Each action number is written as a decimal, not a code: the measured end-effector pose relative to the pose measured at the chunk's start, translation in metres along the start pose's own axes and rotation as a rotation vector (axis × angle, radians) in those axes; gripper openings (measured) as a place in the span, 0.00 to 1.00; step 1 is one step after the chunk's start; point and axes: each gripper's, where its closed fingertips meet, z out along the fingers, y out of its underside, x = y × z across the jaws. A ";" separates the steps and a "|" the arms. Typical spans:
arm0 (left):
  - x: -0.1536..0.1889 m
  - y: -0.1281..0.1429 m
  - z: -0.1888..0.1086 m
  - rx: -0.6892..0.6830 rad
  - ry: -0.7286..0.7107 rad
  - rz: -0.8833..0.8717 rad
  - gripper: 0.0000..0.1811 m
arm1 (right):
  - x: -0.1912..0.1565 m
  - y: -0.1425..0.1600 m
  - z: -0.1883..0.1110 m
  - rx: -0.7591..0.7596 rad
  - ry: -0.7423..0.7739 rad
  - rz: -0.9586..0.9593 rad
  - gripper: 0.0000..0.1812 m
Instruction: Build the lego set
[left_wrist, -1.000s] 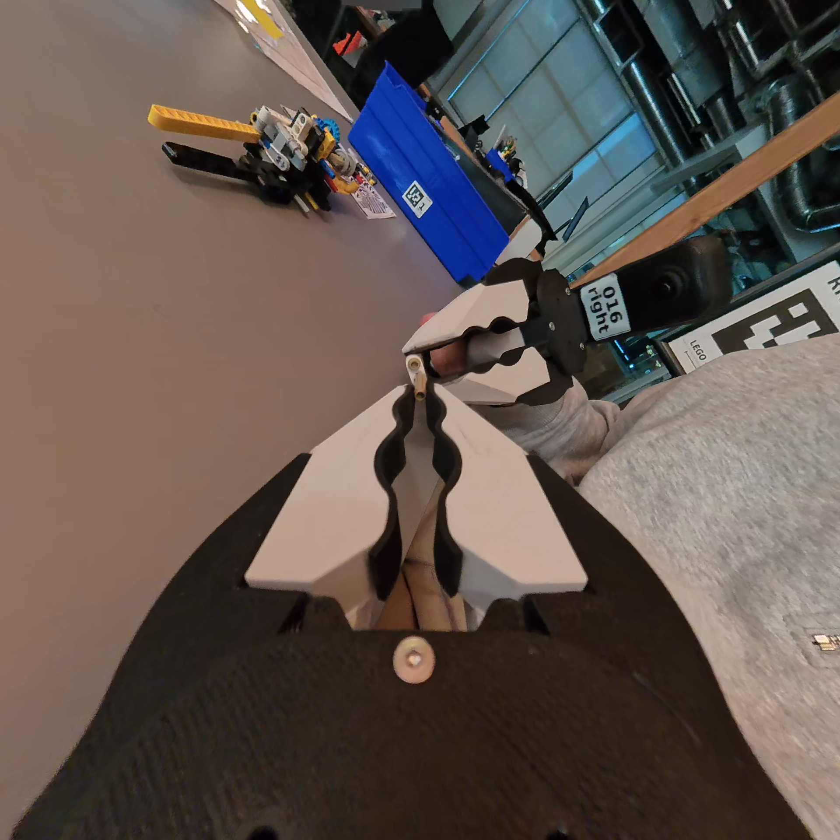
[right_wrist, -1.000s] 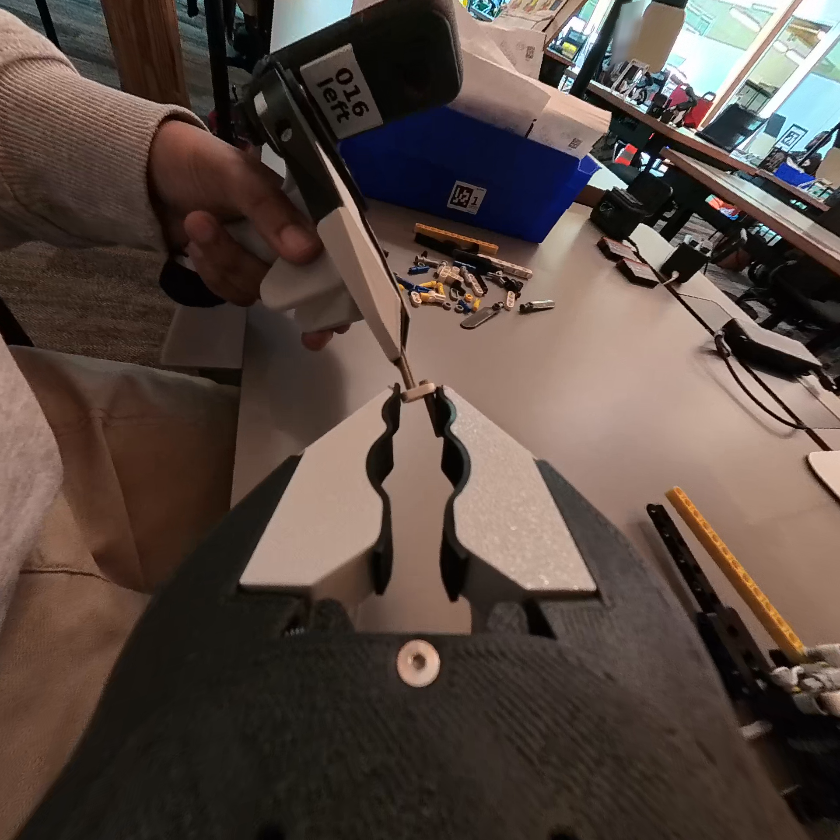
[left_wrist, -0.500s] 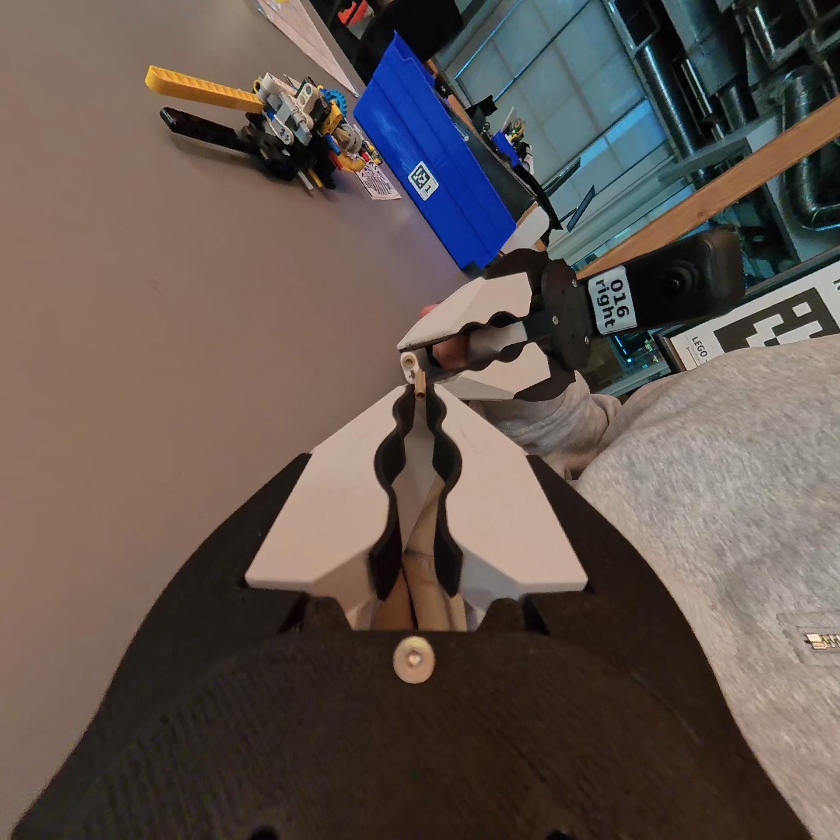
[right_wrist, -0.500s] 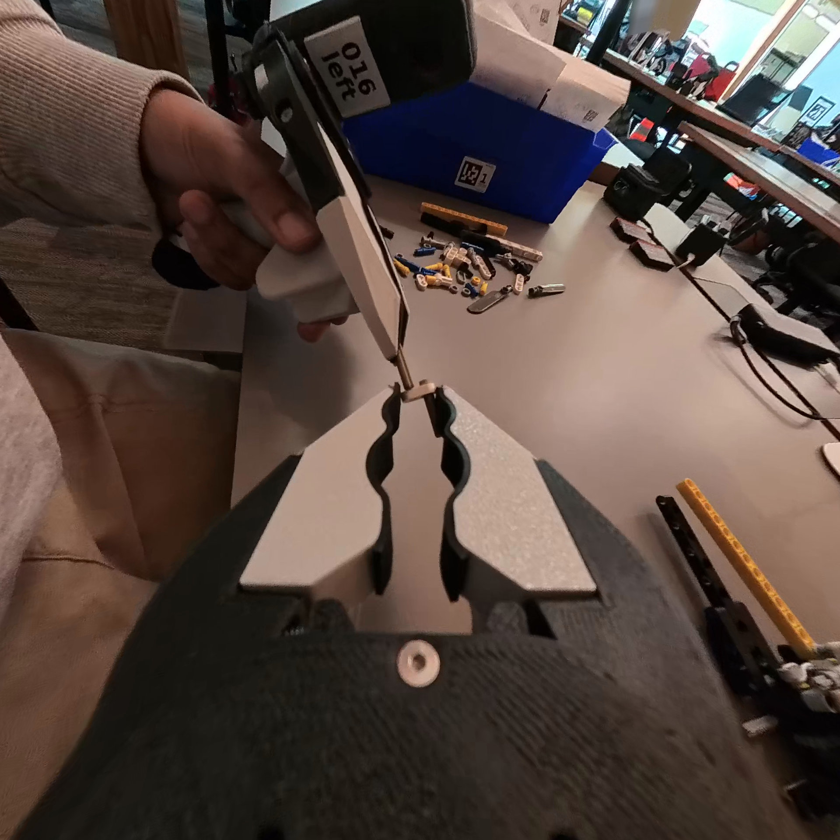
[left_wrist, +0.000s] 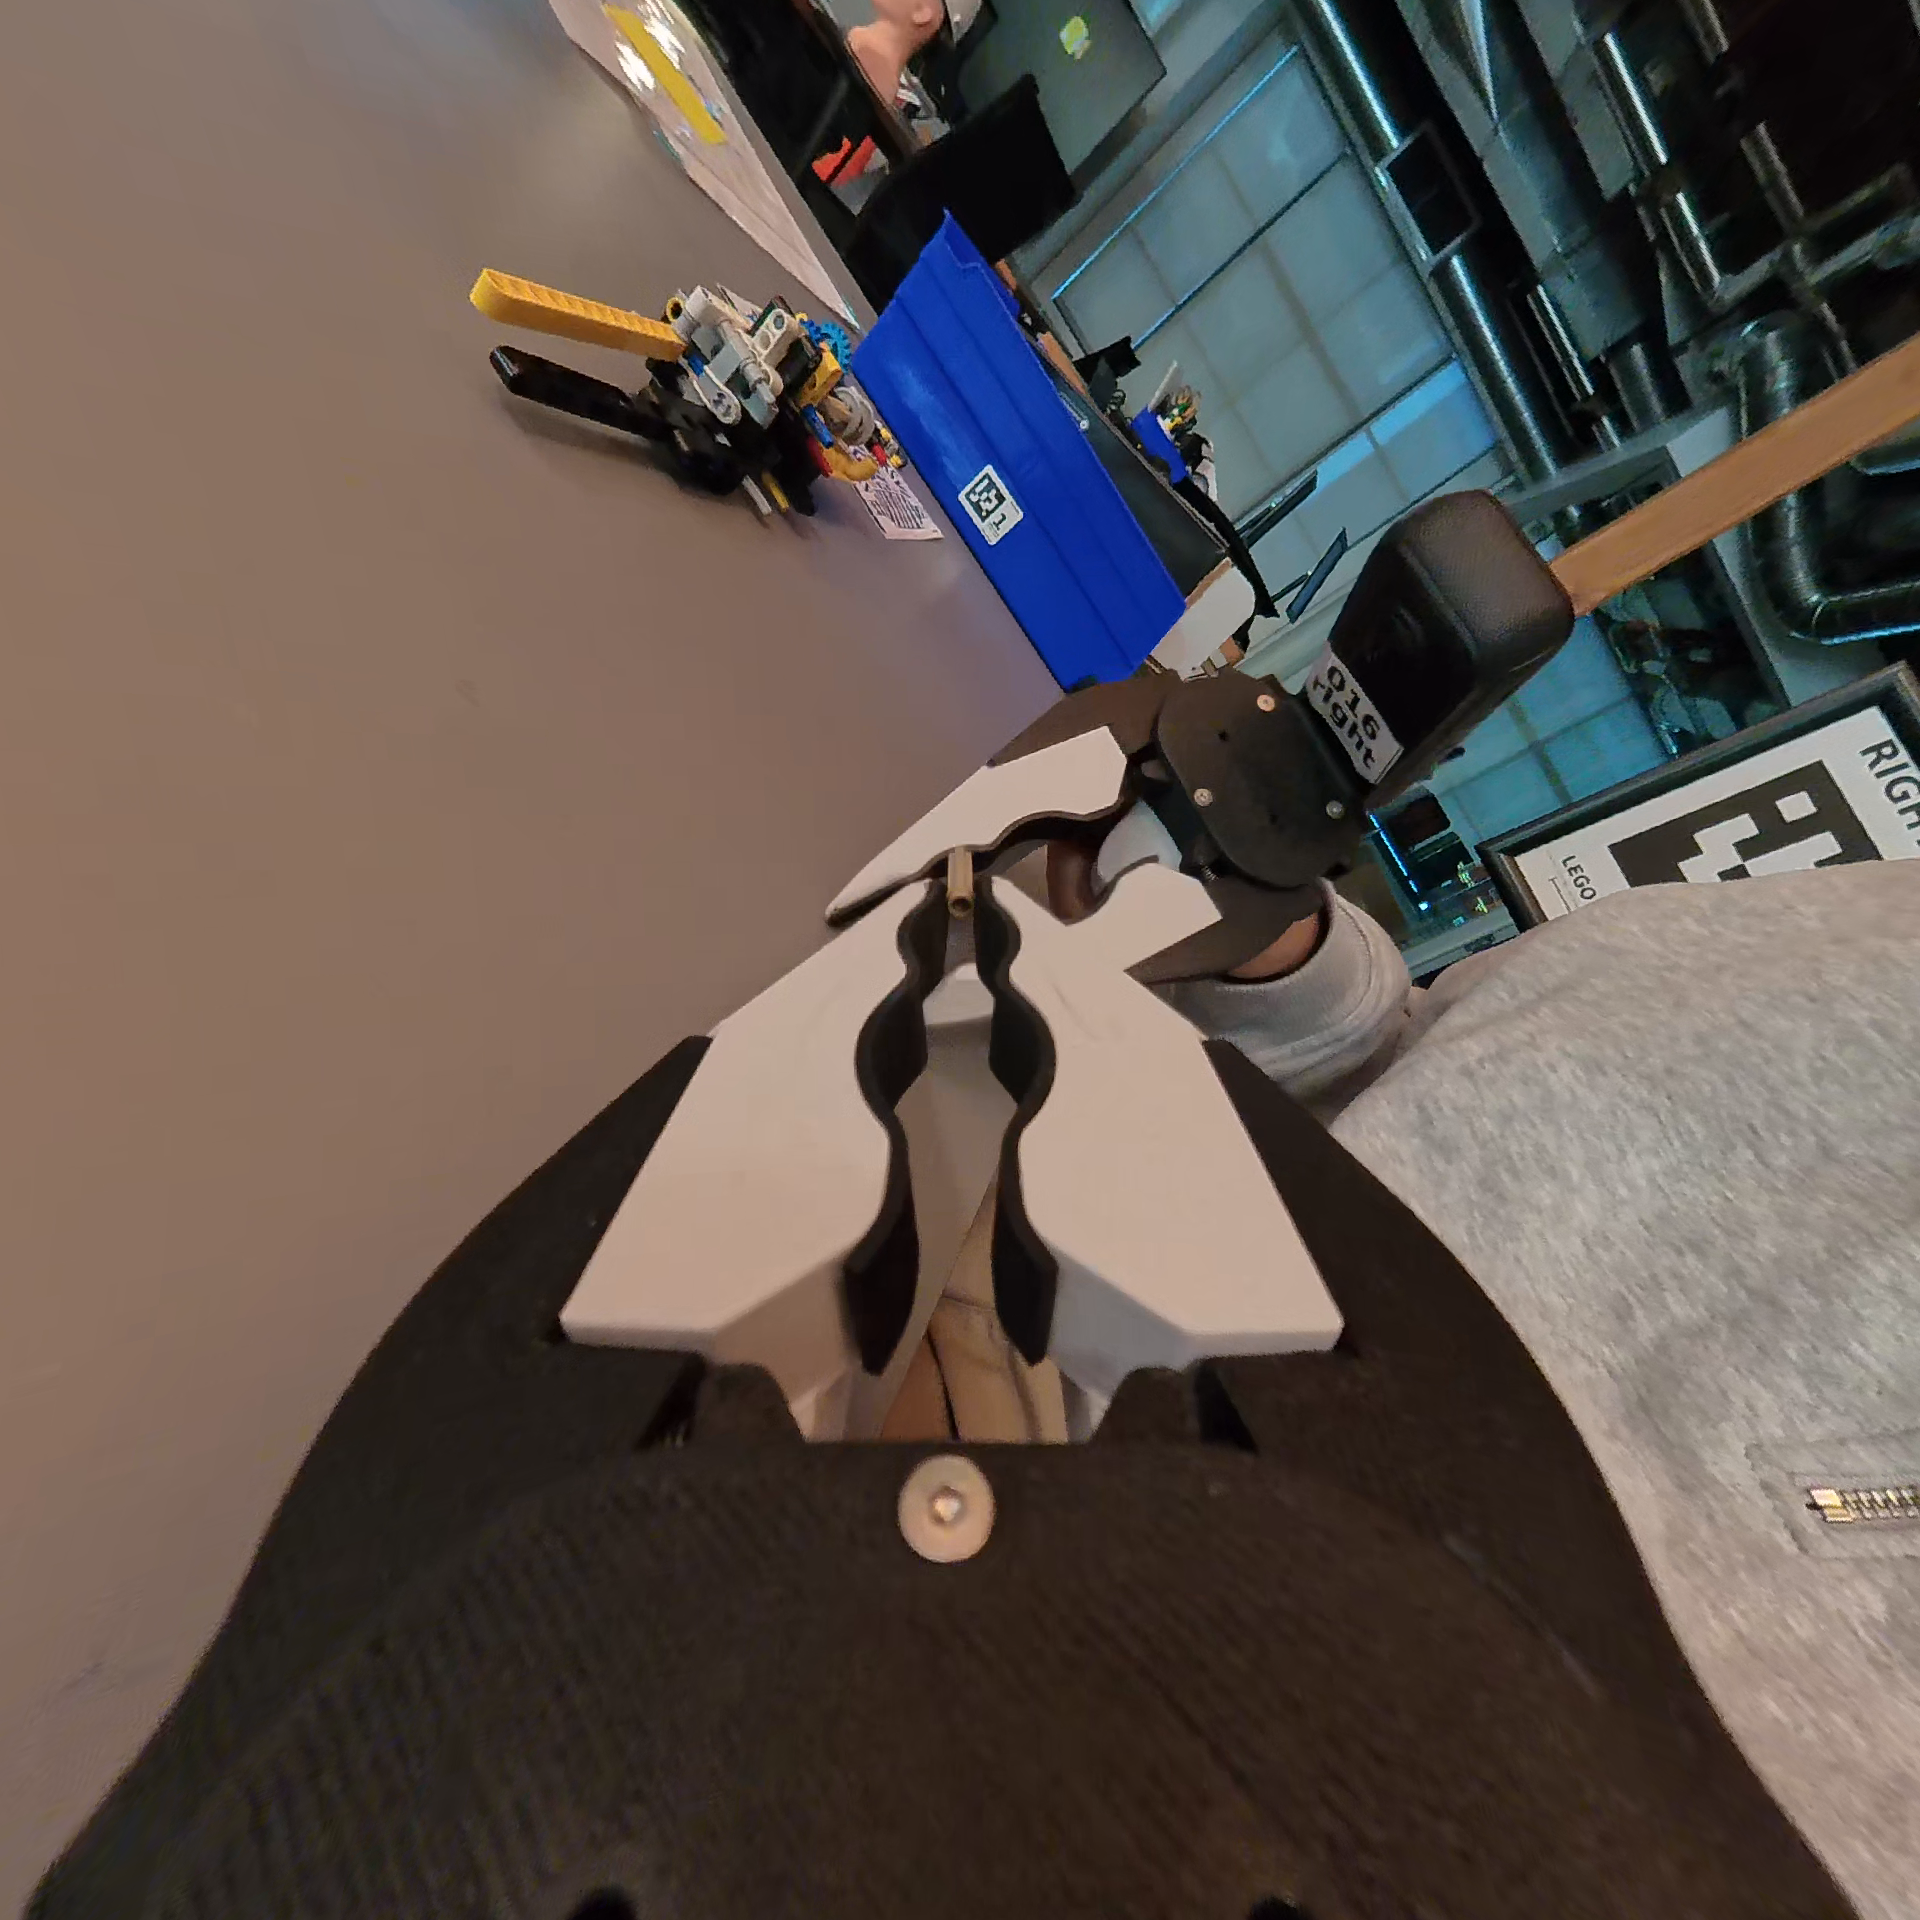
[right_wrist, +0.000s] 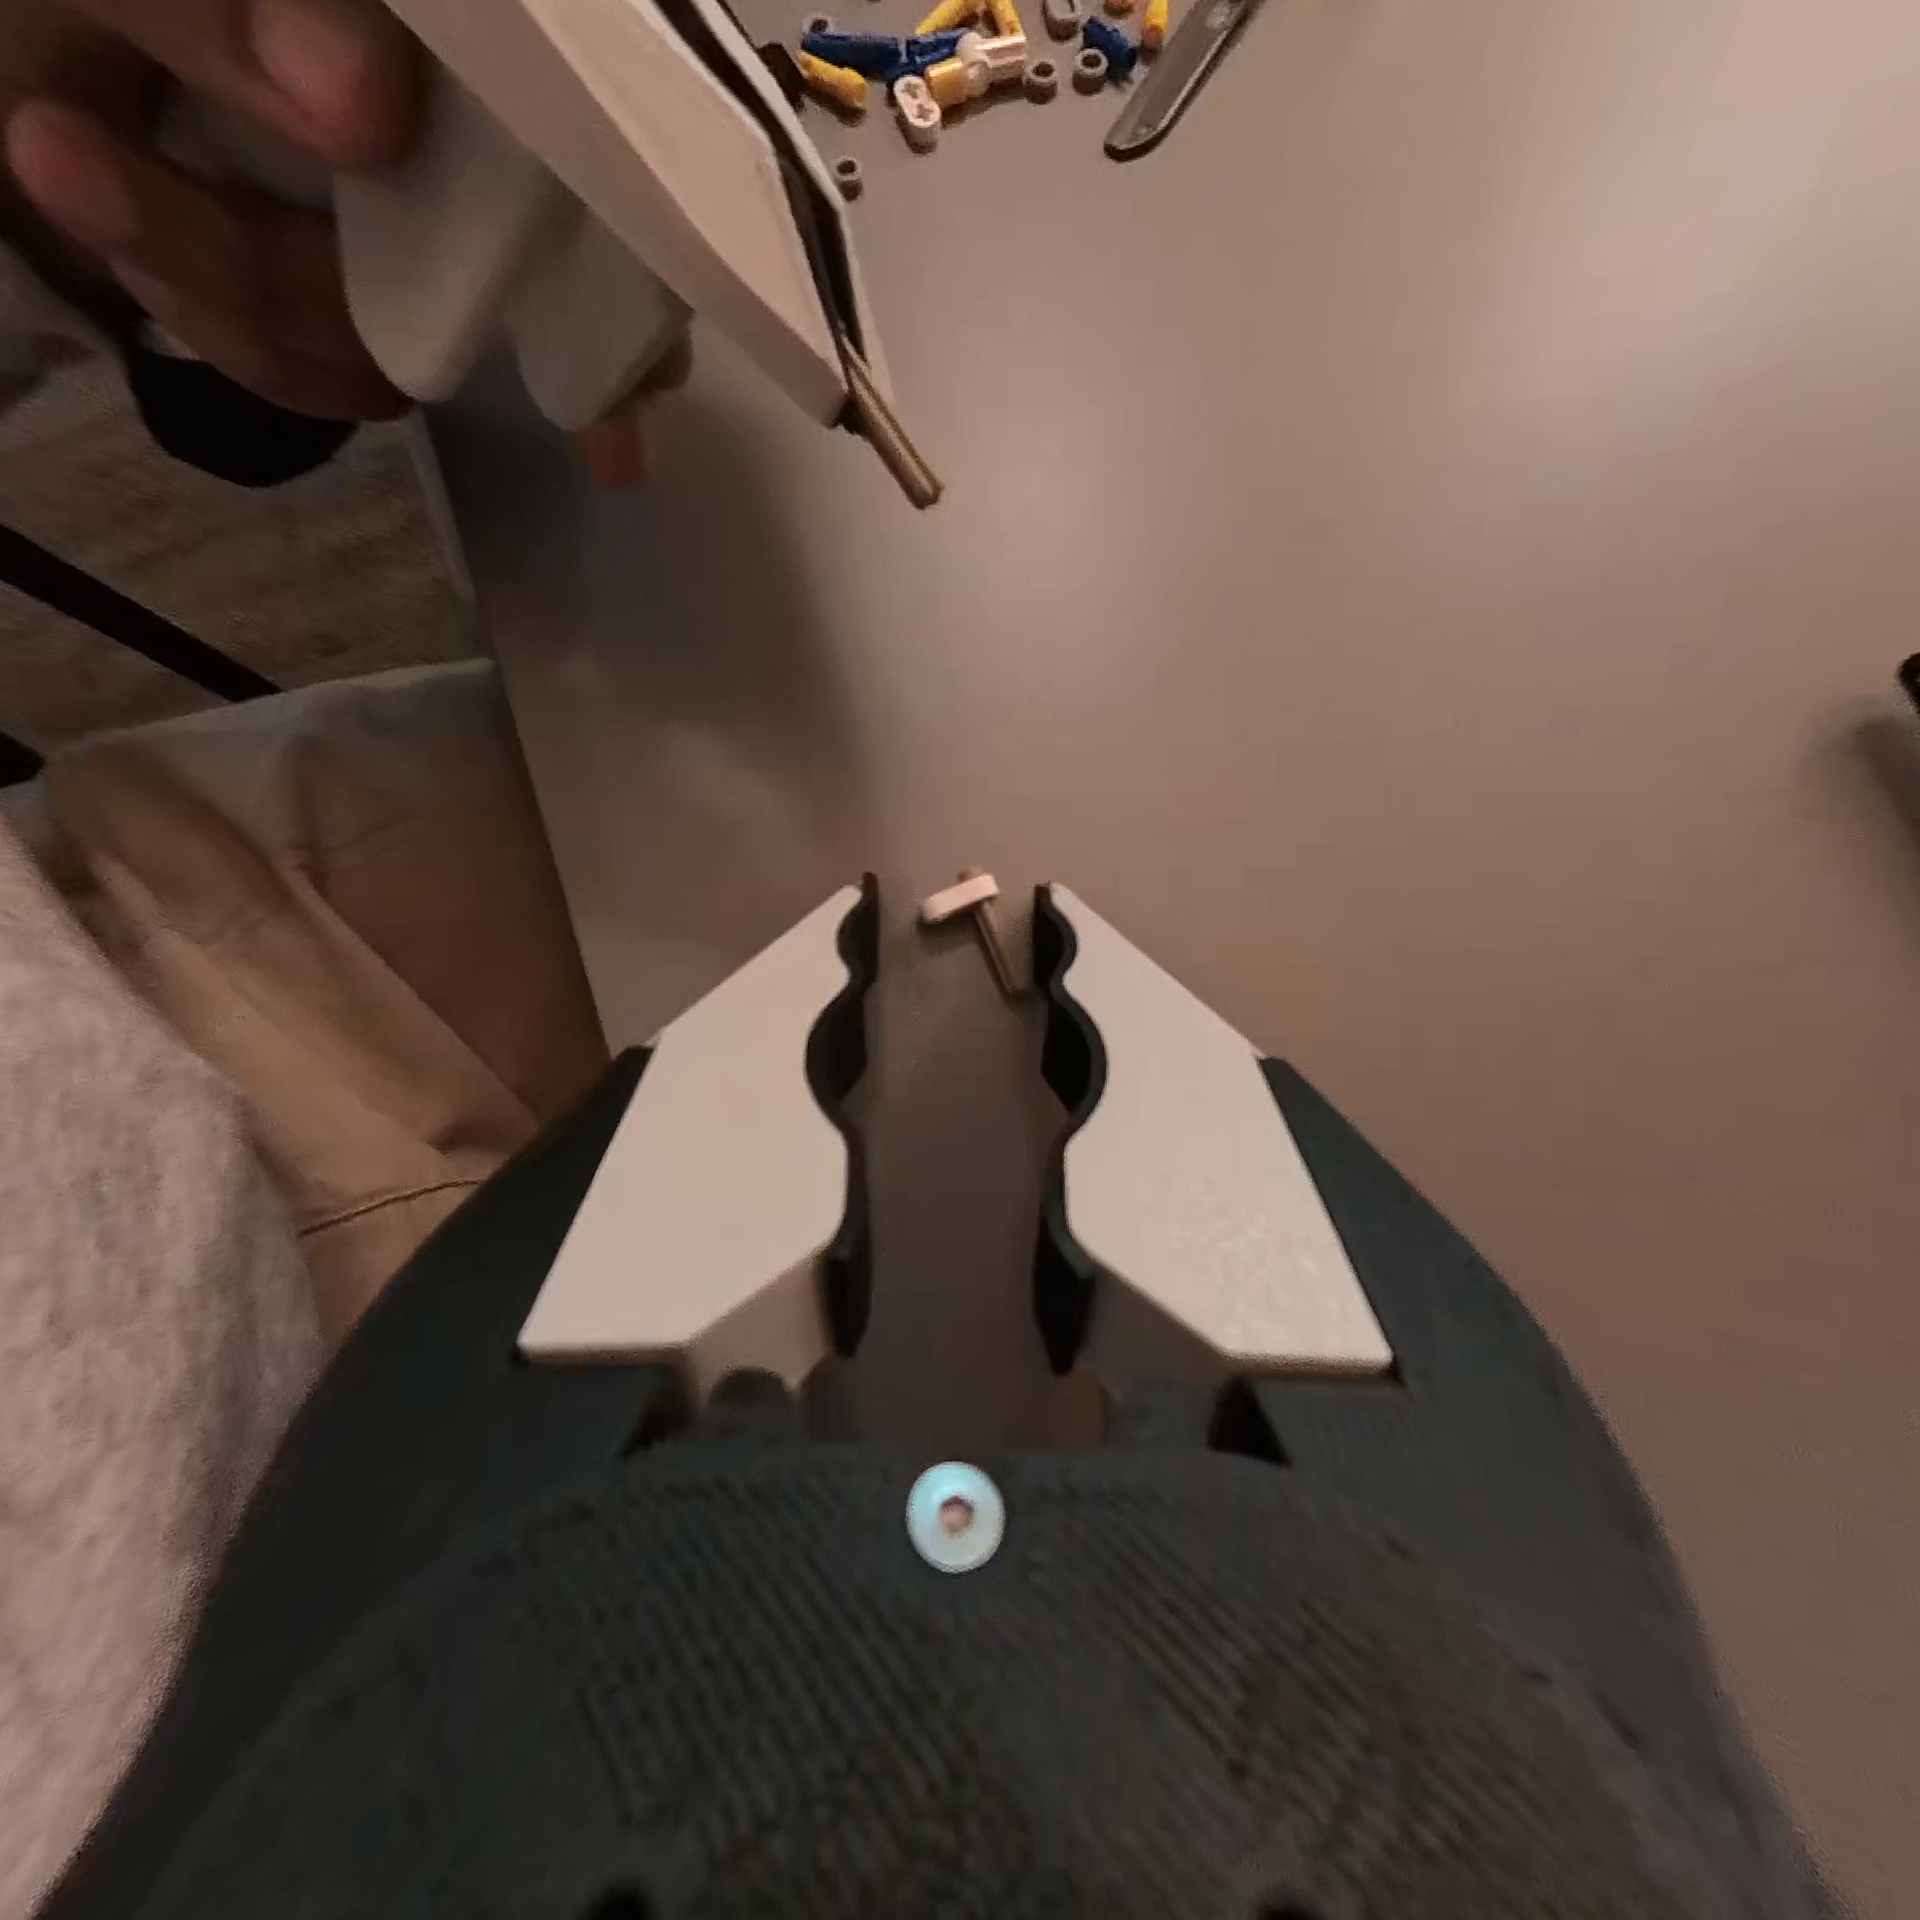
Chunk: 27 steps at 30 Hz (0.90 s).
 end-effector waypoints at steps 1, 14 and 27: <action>0.000 0.000 0.000 -0.001 0.000 0.001 0.01 | -0.002 0.000 -0.001 0.011 -0.021 0.004 0.18; -0.001 -0.002 -0.004 0.017 0.013 -0.002 0.01 | -0.002 -0.005 -0.012 0.062 -0.456 -0.296 0.22; -0.006 -0.003 -0.008 0.023 0.038 -0.041 0.01 | -0.001 0.001 -0.001 0.074 -0.318 -0.313 0.14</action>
